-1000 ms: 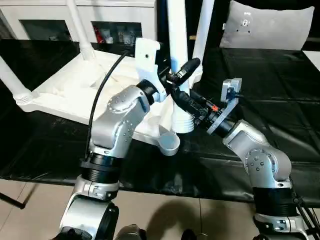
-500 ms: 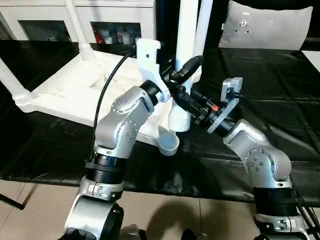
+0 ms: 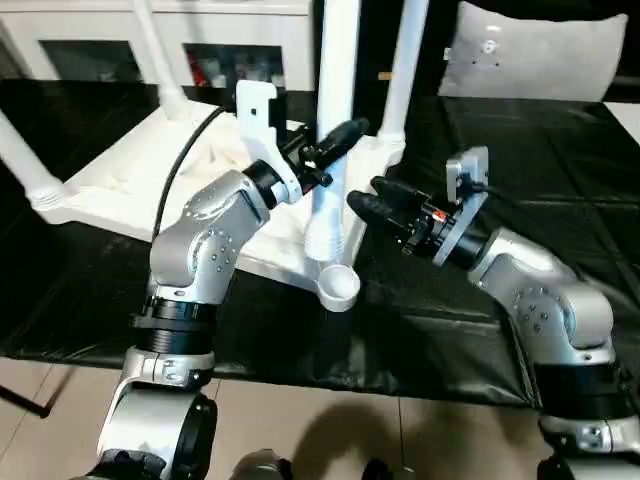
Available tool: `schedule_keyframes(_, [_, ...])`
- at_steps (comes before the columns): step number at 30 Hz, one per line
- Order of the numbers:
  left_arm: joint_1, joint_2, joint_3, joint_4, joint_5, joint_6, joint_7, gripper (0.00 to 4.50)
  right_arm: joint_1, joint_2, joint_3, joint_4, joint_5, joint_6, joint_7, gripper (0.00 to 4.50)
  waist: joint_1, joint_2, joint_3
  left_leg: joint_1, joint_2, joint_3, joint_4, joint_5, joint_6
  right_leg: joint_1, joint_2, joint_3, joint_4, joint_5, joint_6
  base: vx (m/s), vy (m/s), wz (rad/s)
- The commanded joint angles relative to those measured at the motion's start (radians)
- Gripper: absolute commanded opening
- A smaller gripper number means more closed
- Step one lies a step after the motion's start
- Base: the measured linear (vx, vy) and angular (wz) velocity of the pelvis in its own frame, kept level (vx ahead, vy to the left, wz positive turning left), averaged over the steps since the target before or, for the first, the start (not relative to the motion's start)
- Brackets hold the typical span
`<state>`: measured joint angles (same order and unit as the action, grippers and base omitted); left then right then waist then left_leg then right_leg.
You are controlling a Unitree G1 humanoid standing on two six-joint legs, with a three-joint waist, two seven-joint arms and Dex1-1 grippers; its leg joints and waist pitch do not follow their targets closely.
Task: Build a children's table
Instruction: Pick table leg
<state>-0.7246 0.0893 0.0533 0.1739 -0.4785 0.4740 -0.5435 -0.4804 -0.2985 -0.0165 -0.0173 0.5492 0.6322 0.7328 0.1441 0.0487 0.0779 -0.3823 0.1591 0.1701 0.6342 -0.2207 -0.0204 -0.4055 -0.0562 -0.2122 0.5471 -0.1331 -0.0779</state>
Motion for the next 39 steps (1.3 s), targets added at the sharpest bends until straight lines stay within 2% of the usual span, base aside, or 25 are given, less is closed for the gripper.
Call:
schedule_keyframes(1, [-0.028, 0.008, -0.024, -0.021, -0.026, 0.013, -0.042, 1.87, -0.028, -0.031, 0.018, 0.001, 0.014, 0.064, 0.021, 3.46, -0.004, -0.019, -0.106, 0.020, 0.104, -0.048, -0.066, 0.019, 0.104, 0.074, -0.137, 0.095, -0.061, -0.299, 0.102, 0.000, 0.000, 0.00])
schedule_keyframes(4, [-0.014, 0.015, -0.058, -0.057, -0.032, 0.016, -0.104, 1.87, -0.055, -0.045, 0.028, 0.037, 0.010, 0.096, 0.028, 3.46, -0.003, -0.019, -0.107, 0.019, 0.102, -0.044, -0.065, 0.014, 0.100, 0.074, -0.138, 0.096, -0.061, -0.307, 0.087, 0.000, 0.000, 0.00])
schedule_keyframes(7, [-0.011, 0.017, -0.067, -0.068, -0.033, 0.016, -0.117, 1.87, -0.060, -0.050, 0.033, 0.043, 0.006, 0.101, 0.038, 3.46, -0.004, -0.020, -0.106, 0.017, 0.100, -0.044, -0.065, 0.016, 0.099, 0.075, -0.138, 0.095, -0.061, -0.311, 0.088, 0.000, 0.000, 0.00])
schedule_keyframes(14, [-0.004, 0.020, -0.081, -0.106, -0.067, 0.037, -0.173, 1.86, -0.079, -0.056, 0.036, 0.041, 0.053, 0.150, 0.093, 3.46, -0.004, -0.022, -0.105, 0.021, 0.106, -0.045, -0.066, 0.012, 0.096, 0.073, -0.139, 0.096, -0.062, -0.325, 0.081, 0.000, 0.000, 0.00])
schedule_keyframes(16, [-0.003, 0.018, -0.083, -0.108, -0.070, 0.037, -0.177, 1.86, -0.079, -0.052, 0.034, 0.038, 0.065, 0.157, 0.103, 3.46, -0.002, -0.024, -0.105, 0.020, 0.101, -0.042, -0.066, 0.013, 0.095, 0.074, -0.138, 0.097, -0.062, -0.328, 0.080, 0.000, 0.000, 0.00])
schedule_keyframes(23, [0.002, 0.010, -0.097, -0.115, -0.066, 0.031, -0.200, 1.86, -0.075, -0.046, 0.030, 0.031, 0.085, 0.180, 0.112, 3.46, -0.004, -0.025, -0.106, 0.018, 0.100, -0.043, -0.066, 0.020, 0.092, 0.075, -0.135, 0.095, -0.063, -0.334, 0.100, 0.000, 0.000, 0.00])
schedule_keyframes(24, [0.003, 0.013, -0.103, -0.120, -0.065, 0.031, -0.210, 1.86, -0.077, -0.044, 0.027, 0.035, 0.088, 0.184, 0.109, 3.19, -0.003, -0.023, -0.106, 0.018, 0.101, -0.044, -0.066, 0.021, 0.091, 0.075, -0.136, 0.094, -0.063, -0.331, 0.099, 0.000, 0.000, 0.00])
schedule_keyframes(28, [0.013, 0.019, -0.127, -0.139, -0.068, 0.028, -0.237, 1.86, -0.080, -0.036, 0.014, 0.041, 0.104, 0.196, 0.111, 2.93, -0.005, -0.023, -0.106, 0.019, 0.104, -0.045, -0.067, 0.016, 0.091, 0.074, -0.136, 0.095, -0.062, -0.329, 0.091, 0.000, 0.000, 0.00])
schedule_keyframes(29, [0.013, 0.019, -0.129, -0.139, -0.068, 0.029, -0.238, 1.86, -0.080, -0.035, 0.014, 0.041, 0.105, 0.196, 0.112, 2.69, -0.005, -0.023, -0.106, 0.021, 0.104, -0.044, -0.066, 0.016, 0.090, 0.073, -0.137, 0.096, -0.062, -0.327, 0.089, 0.000, 0.000, 0.00])
schedule_keyframes(34, [0.014, 0.018, -0.132, -0.138, -0.063, 0.024, -0.240, 1.86, -0.076, -0.038, 0.016, 0.039, 0.108, 0.205, 0.111, 2.26, -0.004, -0.023, -0.106, 0.020, 0.101, -0.042, -0.066, 0.012, 0.085, 0.074, -0.136, 0.095, -0.064, -0.338, 0.096, 0.000, 0.000, 0.00])
schedule_keyframes(39, [0.013, 0.019, -0.131, -0.135, -0.061, 0.022, -0.240, 1.86, -0.074, -0.040, 0.018, 0.041, 0.105, 0.207, 0.112, 2.05, -0.004, -0.023, -0.106, 0.019, 0.099, -0.042, -0.067, 0.013, 0.083, 0.075, -0.136, 0.095, -0.065, -0.341, 0.100, 0.000, 0.000, 0.00])
